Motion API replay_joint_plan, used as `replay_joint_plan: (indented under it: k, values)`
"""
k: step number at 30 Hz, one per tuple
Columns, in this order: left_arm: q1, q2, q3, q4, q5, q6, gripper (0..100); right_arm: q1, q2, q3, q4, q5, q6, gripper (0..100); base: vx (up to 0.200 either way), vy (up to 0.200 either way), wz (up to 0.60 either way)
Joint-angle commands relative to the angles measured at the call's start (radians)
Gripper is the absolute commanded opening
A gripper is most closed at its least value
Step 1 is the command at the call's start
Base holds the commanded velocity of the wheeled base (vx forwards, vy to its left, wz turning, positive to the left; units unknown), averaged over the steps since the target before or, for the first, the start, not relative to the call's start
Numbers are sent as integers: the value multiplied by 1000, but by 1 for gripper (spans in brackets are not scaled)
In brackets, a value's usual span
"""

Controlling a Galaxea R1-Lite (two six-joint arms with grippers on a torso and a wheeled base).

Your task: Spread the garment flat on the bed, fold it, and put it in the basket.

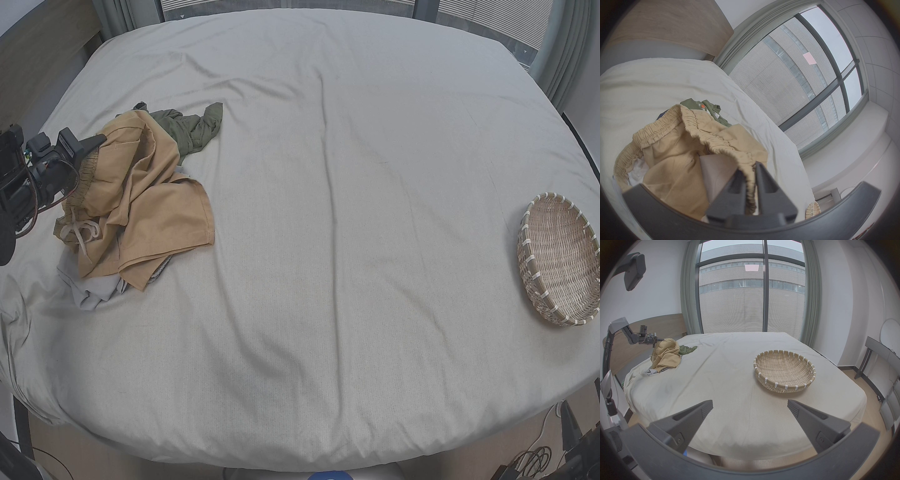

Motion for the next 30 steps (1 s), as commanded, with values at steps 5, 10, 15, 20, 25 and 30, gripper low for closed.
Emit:
replay_joint_plan:
  k: [5,10,15,20,25,30]
  values:
    - [-13,-52,3,-11,1,-2,0,0,-4,18,0,0,0,100,0,0,0]
    - [-83,-219,-29,44,2,-2,0,0,-4,18,0,0,0,100,0,0,0]
    - [-117,-313,-64,121,-1,7,0,1,-4,18,0,0,0,100,0,0,0]
    - [-128,-363,-70,138,-9,50,0,1,-4,18,0,2,0,100,0,0,0]
    - [-209,-396,-101,142,-15,56,0,1,-4,18,0,0,0,100,0,0,0]
    - [-304,-426,-135,142,-64,55,0,1,-4,18,0,0,0,100,0,0,0]
